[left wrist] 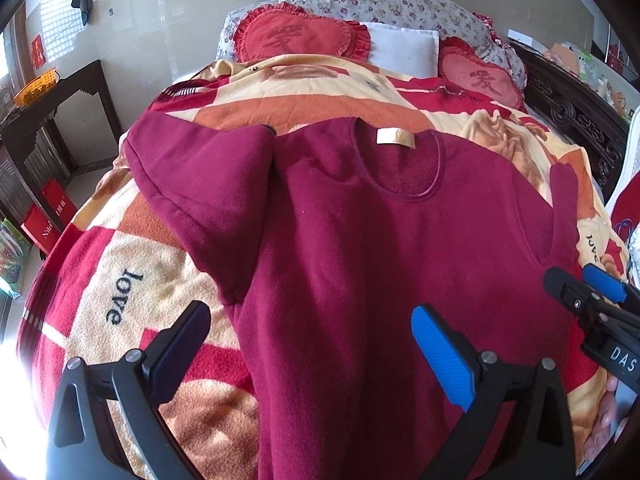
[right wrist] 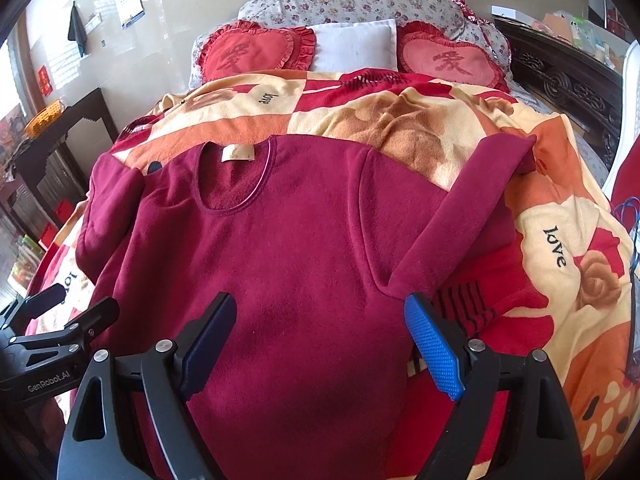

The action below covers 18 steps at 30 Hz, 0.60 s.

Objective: Fold small clothes

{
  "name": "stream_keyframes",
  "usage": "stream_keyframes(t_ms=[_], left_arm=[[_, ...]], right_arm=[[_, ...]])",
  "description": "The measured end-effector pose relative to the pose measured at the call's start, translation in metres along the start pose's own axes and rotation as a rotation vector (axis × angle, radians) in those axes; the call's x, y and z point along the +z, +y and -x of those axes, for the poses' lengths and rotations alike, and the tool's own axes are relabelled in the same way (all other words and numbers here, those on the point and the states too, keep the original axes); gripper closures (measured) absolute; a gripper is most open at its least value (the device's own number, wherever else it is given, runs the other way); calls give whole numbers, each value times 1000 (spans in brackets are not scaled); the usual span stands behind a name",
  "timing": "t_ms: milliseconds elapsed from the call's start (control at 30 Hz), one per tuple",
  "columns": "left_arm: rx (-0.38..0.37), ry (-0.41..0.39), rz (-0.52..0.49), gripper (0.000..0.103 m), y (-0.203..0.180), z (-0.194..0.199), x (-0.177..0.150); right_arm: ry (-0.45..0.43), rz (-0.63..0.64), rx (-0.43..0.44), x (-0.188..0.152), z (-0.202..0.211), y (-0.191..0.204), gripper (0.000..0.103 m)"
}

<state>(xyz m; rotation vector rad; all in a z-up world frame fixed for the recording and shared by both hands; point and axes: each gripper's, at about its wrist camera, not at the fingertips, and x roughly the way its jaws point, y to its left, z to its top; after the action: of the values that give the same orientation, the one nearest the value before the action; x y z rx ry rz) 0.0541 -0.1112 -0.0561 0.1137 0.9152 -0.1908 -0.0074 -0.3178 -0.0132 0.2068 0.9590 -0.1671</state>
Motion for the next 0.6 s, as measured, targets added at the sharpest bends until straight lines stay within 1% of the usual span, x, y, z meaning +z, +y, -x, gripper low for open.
stream_keyframes(t_ms=[133, 267, 467, 600], left_arm=[[5, 16, -8, 1, 0, -8, 1], [-1, 35, 22, 1, 5, -14, 0], [25, 52, 38, 1, 15, -22, -3], [23, 64, 51, 1, 20, -27, -6]], right_arm=[[9, -17, -5, 1, -5, -1, 31], [8, -22, -4, 3, -9, 2, 31], [18, -9, -10, 2, -18, 10, 31], [16, -5, -15, 0, -22, 14, 31]])
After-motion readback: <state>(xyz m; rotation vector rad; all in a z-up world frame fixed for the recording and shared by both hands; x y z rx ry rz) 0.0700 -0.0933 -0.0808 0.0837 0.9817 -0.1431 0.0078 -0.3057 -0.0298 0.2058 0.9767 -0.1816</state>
